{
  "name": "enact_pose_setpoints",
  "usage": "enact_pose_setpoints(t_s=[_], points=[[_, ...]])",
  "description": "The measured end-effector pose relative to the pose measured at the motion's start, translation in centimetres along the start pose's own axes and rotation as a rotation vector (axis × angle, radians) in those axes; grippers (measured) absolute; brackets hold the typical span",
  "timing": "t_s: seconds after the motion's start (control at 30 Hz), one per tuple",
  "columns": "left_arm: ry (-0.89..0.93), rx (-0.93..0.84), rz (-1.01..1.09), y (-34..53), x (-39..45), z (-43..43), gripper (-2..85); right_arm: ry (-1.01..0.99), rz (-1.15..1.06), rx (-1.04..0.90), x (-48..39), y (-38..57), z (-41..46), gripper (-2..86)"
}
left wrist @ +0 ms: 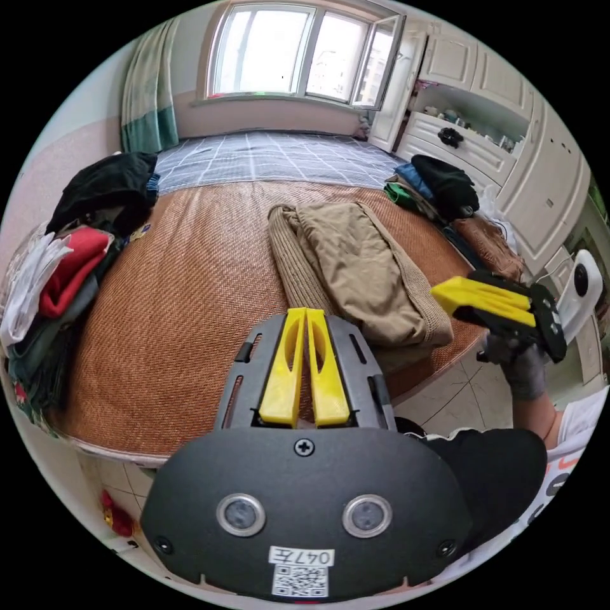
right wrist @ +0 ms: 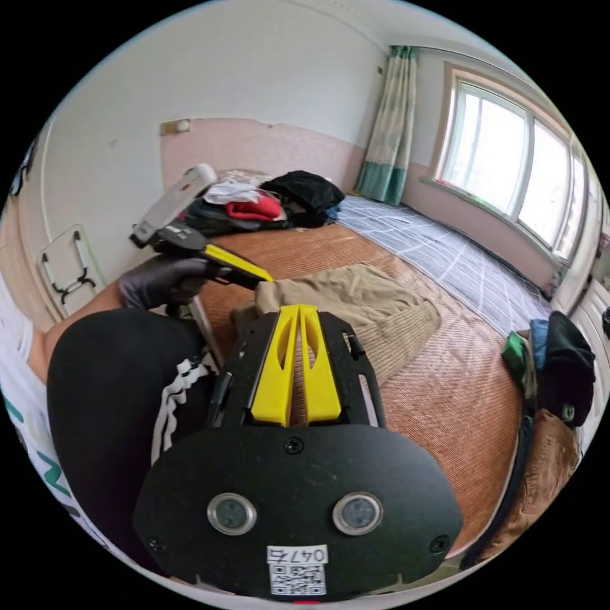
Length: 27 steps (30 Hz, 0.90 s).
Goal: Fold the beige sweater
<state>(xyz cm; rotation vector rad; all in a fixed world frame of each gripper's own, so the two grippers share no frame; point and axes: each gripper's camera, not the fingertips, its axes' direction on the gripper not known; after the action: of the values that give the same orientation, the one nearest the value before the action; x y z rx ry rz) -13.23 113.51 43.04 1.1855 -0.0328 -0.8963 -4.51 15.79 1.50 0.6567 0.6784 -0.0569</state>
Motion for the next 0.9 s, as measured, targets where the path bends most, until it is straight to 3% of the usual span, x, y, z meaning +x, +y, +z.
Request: enact_pose_setpoints(t_s=[0.17, 0.37, 0.53, 0.73, 0.9], points=[[0.084, 0.344, 0.091, 3.4, 2.5, -4.8, -1.0, -0.103, -0.053, -0.08, -0.7, -0.9, 3.6, -0.2], [-0.051, 0.192, 0.132, 5.1, 5.3, 0.2, -0.9, -0.114, -0.118, -0.049, -2.0, -0.6, 3.7, 0.3], [0.226, 0.235, 0.064, 8.3, 1.7, 0.0, -0.2, -0.12, -0.029, 0.019, 2.2, 1.7, 0.2, 4.0], [0.208, 0.069, 0.283, 10.8, 2.6, 2.5, 4.0, 0.015, -0.273, -0.092, 0.4, 3.8, 1.7, 4.5], [0.413, 0.061, 0.311, 11.5, 3.3, 6.5, 7.2, 0.057, -0.353, -0.073, 0.5, 3.6, 3.5, 0.8]])
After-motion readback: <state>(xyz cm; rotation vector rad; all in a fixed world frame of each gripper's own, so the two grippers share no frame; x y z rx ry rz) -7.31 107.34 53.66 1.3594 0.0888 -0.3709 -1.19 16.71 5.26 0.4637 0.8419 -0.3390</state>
